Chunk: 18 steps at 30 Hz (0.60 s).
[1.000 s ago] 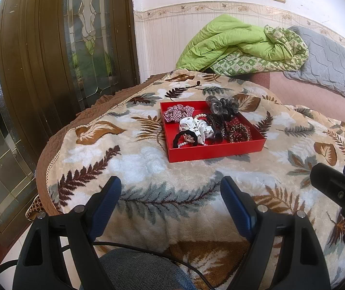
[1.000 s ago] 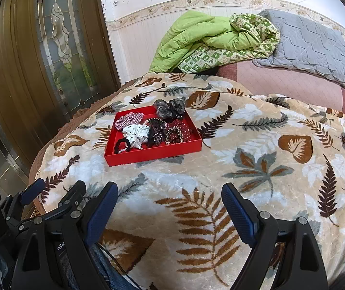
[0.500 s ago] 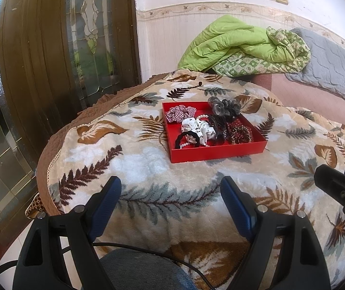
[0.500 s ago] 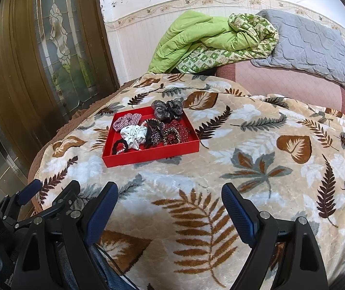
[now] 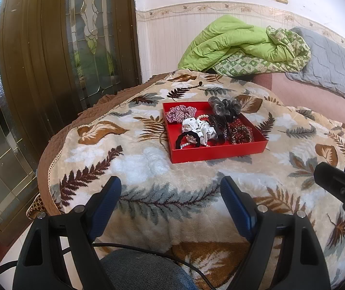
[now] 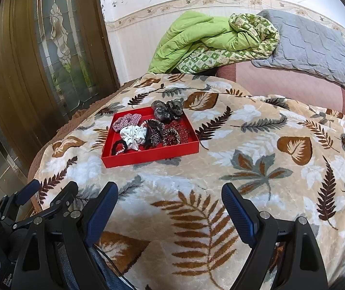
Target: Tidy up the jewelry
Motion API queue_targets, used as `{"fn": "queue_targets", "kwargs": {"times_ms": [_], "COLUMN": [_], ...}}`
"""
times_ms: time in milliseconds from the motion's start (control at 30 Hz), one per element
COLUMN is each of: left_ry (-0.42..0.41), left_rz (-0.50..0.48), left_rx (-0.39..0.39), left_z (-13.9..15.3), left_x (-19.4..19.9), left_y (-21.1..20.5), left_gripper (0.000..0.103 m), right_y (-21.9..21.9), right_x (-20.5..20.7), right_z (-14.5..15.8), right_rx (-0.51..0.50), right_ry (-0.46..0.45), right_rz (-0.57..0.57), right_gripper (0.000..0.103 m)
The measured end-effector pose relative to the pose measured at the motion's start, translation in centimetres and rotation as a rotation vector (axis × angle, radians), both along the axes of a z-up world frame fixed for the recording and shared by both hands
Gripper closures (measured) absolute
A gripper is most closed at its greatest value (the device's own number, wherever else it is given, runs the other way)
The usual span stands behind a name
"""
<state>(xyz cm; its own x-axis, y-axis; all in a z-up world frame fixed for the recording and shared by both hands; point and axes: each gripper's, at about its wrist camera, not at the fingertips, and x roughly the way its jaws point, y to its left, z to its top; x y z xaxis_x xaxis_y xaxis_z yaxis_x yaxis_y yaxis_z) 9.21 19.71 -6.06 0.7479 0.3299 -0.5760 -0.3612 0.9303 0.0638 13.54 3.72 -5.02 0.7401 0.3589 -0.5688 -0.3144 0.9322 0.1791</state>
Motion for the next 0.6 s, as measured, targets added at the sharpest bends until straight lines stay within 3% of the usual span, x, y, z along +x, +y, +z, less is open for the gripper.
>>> {"fn": "queue_targets", "kwargs": {"times_ms": [600], "left_ry": [0.009], "left_rz": [-0.027], "left_rx": [0.032], "left_z": [0.3], "left_x": [1.2], "left_y": [-1.0], "left_gripper": [0.020], "right_y": [-0.6], "right_x": [0.9], "right_z": [-0.3], "right_rx": [0.016], "right_ry": [0.016], "right_rz": [0.021], "right_gripper": [0.012]}}
